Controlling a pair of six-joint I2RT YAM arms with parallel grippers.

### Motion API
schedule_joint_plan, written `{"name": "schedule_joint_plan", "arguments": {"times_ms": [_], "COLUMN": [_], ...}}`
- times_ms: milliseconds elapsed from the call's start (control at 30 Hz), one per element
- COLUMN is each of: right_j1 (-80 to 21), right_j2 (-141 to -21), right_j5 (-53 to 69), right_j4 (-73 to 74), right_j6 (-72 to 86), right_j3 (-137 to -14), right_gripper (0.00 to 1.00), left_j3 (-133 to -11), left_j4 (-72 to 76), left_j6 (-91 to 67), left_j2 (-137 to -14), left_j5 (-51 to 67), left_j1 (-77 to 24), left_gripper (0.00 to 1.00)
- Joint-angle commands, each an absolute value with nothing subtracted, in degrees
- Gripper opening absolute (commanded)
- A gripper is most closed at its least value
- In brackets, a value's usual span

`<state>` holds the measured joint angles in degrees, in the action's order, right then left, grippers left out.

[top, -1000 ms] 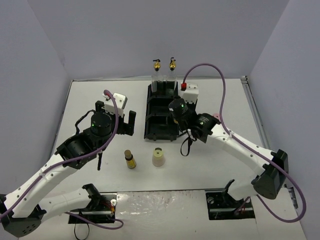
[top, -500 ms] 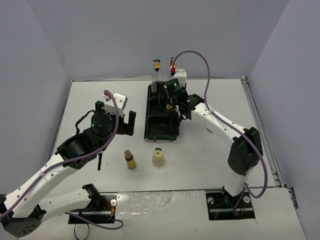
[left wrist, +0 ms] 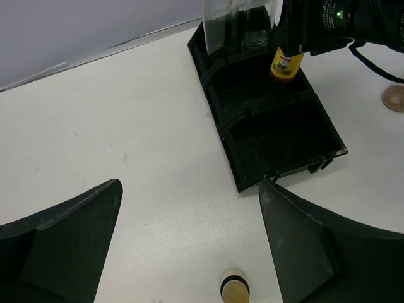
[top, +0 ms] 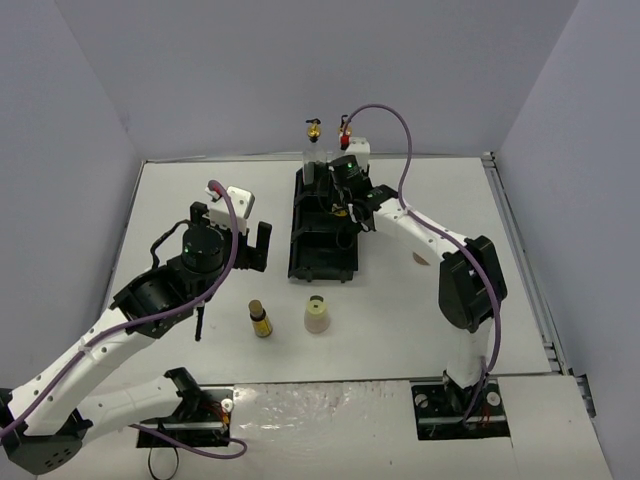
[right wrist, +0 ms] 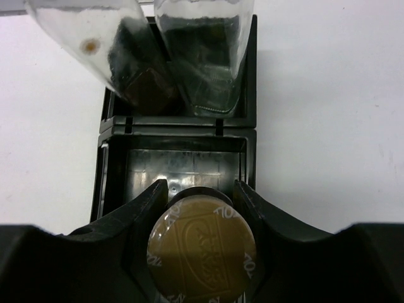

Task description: Organize the condiment bottles

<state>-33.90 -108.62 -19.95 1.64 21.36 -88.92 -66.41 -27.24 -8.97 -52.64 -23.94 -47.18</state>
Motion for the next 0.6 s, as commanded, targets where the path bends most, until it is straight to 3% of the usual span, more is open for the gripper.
{"name": "schedule_joint_plan", "arguments": {"times_ms": [0, 567], "right_j1": [-33.0, -32.0], "right_j2": [-109.5, -115.8], "right_j5": [-20.2, -22.3], "right_j4": [-7.4, -10.6], "right_j6": [20.0, 18.9], "right_j3": [-90.8, -88.0], "right_gripper": [0.00, 0.00], "left_j3": [-69.6, -70.0], "left_j4": [-25.9, -27.0], "left_j6": [-8.0, -7.8], "left_j2": [-52.3, -52.2], "left_j5": [-24.9, -25.4], "left_j1": [-47.0, -46.9], "left_gripper": [0.86, 0.86]}}
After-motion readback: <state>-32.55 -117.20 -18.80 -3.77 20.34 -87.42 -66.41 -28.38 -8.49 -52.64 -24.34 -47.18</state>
